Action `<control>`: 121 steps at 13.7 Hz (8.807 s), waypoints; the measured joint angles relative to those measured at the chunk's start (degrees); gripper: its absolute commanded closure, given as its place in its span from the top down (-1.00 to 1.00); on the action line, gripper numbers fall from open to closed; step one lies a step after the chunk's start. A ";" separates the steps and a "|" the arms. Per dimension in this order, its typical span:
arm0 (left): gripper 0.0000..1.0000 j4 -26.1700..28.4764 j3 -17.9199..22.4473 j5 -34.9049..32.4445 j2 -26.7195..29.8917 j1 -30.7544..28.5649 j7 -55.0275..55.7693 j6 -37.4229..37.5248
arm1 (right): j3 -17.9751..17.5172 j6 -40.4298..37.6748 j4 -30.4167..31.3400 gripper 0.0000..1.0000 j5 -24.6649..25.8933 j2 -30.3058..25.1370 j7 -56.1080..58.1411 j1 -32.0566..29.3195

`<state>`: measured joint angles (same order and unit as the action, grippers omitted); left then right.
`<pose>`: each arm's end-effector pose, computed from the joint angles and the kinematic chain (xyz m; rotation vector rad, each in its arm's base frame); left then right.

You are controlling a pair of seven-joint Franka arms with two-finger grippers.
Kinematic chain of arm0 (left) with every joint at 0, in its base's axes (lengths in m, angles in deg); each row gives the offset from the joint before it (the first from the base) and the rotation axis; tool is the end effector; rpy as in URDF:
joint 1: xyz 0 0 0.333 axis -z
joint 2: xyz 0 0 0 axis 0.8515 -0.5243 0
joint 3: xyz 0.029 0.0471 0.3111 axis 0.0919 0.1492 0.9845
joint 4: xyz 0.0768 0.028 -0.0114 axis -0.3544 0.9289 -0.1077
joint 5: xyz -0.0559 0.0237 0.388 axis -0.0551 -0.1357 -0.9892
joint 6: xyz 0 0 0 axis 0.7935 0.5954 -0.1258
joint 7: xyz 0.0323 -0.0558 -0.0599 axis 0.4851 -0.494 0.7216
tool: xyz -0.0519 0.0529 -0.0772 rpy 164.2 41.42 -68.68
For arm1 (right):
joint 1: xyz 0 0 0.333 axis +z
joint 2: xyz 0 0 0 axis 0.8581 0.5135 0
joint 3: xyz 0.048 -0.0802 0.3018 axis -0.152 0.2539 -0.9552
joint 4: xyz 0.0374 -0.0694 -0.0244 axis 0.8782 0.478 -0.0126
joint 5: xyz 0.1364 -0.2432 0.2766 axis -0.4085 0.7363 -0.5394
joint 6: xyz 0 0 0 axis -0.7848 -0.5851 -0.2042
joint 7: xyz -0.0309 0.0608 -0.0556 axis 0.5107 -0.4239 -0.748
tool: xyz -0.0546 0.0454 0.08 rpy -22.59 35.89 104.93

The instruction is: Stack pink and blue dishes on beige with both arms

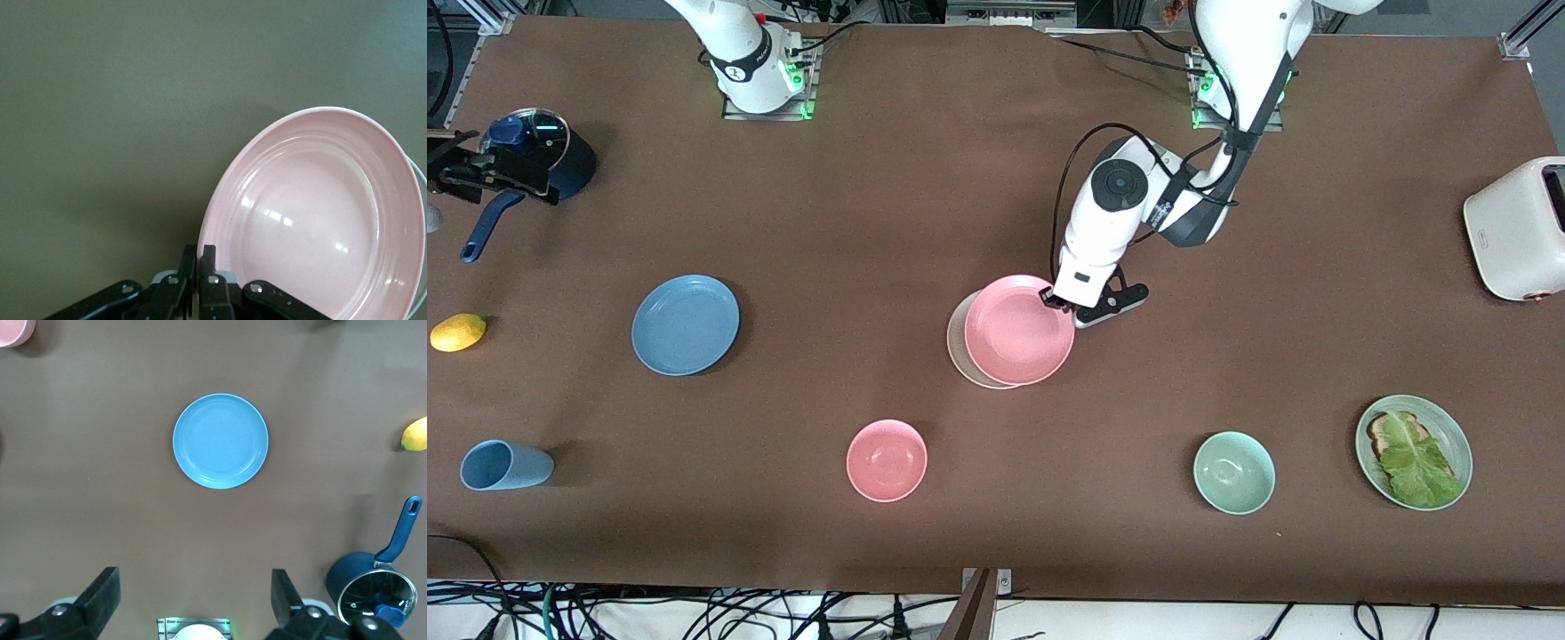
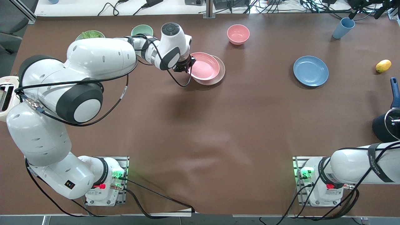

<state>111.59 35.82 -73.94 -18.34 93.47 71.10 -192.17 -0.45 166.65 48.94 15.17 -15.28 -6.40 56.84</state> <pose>0.5122 -0.3873 0.2471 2.9563 0.7130 0.0999 0.5500 -0.0411 0.6039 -3.1312 0.0170 0.2092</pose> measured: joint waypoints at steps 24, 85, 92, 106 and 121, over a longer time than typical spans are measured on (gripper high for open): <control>0.90 -7.52 7.83 -1.83 0.60 -0.63 -17.92 10.99 | 1.29 0.96 3.68 1.00 0.00 9.05 0.00 -0.19; 1.00 -17.55 4.29 3.38 30.57 -33.46 -65.39 53.75 | -23.66 39.75 4.05 -1.00 -5.38 32.53 -40.58 13.19; 1.00 -17.55 4.27 3.15 30.50 -33.23 -65.42 53.88 | -23.64 43.51 0.77 -1.00 -0.26 37.26 -38.30 17.63; 1.00 -17.55 4.82 2.36 30.11 -32.17 -65.40 54.00 | -23.50 43.85 -2.51 0.03 2.62 40.62 -38.20 18.78; 1.00 -17.83 4.83 2.36 29.72 -32.18 -65.40 53.99 | -6.80 13.42 -9.58 1.00 5.12 23.59 -24.47 16.33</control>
<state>93.76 40.65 -71.58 11.38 61.30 5.69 -138.18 -7.25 180.06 39.35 20.29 8.30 -30.87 73.18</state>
